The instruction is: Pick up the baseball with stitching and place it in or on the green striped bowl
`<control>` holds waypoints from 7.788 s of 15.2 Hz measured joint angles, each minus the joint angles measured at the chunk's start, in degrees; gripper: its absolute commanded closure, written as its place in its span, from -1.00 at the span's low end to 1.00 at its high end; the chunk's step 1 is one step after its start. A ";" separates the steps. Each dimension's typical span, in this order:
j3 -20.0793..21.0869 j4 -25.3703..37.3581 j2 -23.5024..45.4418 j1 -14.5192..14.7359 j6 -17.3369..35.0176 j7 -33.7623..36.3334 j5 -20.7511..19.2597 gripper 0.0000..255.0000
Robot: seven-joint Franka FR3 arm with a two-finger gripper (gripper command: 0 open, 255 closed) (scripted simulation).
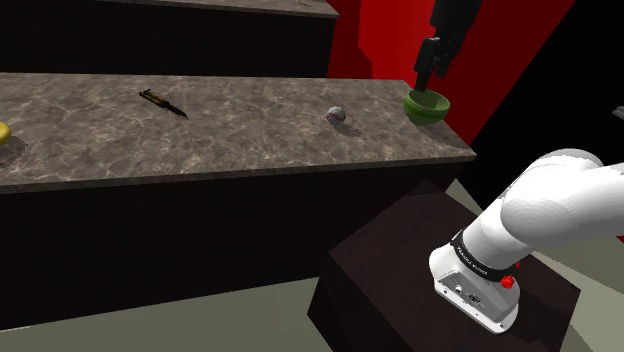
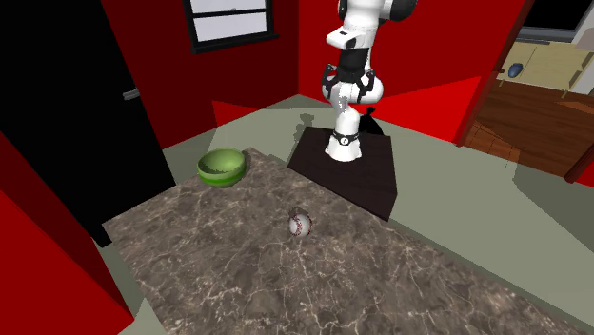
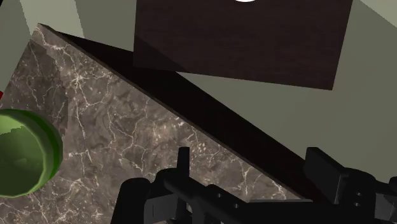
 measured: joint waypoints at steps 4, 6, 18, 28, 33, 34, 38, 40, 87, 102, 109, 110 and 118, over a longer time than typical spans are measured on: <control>-0.58 0.58 4.07 -0.10 3.15 -0.72 -0.38 -1.00; -1.53 1.23 8.02 -0.40 6.18 -1.90 -1.02 -1.00; -3.93 12.52 34.92 -0.69 20.12 -6.26 -1.50 -1.00; -4.65 29.77 57.71 -1.56 24.10 -10.62 -0.45 -1.00; -4.44 38.97 67.85 -2.02 24.35 -12.09 0.07 -1.00; -4.47 39.55 68.72 -2.15 24.63 -12.28 0.10 -1.00; -4.53 38.02 69.94 -2.35 27.36 -12.34 0.06 -1.00; -4.56 37.48 70.54 -2.42 28.49 -12.32 0.04 -1.00; -4.63 47.40 62.30 -2.19 10.42 -13.70 0.14 1.00; -9.75 39.73 55.24 -10.04 12.36 -26.17 -1.06 1.00; -13.50 37.43 53.99 -15.34 14.53 -34.87 -1.65 1.00; -14.02 36.76 53.61 -16.04 14.97 -36.03 -1.78 1.00; -17.97 40.66 56.72 -22.33 15.50 -46.29 -1.08 1.00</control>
